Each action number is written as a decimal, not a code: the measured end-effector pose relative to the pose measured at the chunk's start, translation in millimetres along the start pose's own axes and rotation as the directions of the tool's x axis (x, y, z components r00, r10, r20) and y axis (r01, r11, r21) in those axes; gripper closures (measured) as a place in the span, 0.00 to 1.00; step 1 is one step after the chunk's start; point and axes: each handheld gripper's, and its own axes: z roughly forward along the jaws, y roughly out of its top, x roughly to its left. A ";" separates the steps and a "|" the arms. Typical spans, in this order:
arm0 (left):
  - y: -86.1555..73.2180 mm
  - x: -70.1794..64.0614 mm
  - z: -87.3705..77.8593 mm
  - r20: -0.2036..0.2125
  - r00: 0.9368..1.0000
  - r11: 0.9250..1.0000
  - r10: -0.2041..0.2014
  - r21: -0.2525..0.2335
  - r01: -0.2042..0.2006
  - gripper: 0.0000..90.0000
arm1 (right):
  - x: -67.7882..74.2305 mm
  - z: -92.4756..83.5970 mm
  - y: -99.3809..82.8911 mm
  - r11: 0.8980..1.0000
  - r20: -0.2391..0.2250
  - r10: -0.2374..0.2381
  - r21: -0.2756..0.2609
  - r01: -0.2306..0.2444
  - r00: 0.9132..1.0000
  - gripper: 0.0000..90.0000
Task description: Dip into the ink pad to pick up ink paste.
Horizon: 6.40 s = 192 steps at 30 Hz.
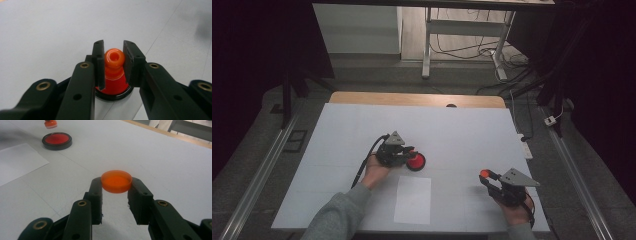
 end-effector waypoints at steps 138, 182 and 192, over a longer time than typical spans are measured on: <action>-6.3 -1.7 20.2 -0.019 0.999 0.999 0.029 0.034 -0.028 0.81 | -0.4 -2.8 0.5 1.000 -0.025 0.025 -0.014 -0.025 0.999 0.72; -13.1 -8.7 24.9 -0.063 0.997 0.999 0.045 0.028 -0.044 0.81 | 0.5 -3.5 0.7 0.999 -0.028 0.027 -0.017 -0.028 0.999 0.72; -10.7 -7.9 24.6 -0.058 0.997 0.999 0.042 0.036 -0.039 0.81 | 0.3 -3.3 1.0 1.000 -0.033 0.021 -0.021 -0.021 0.999 0.72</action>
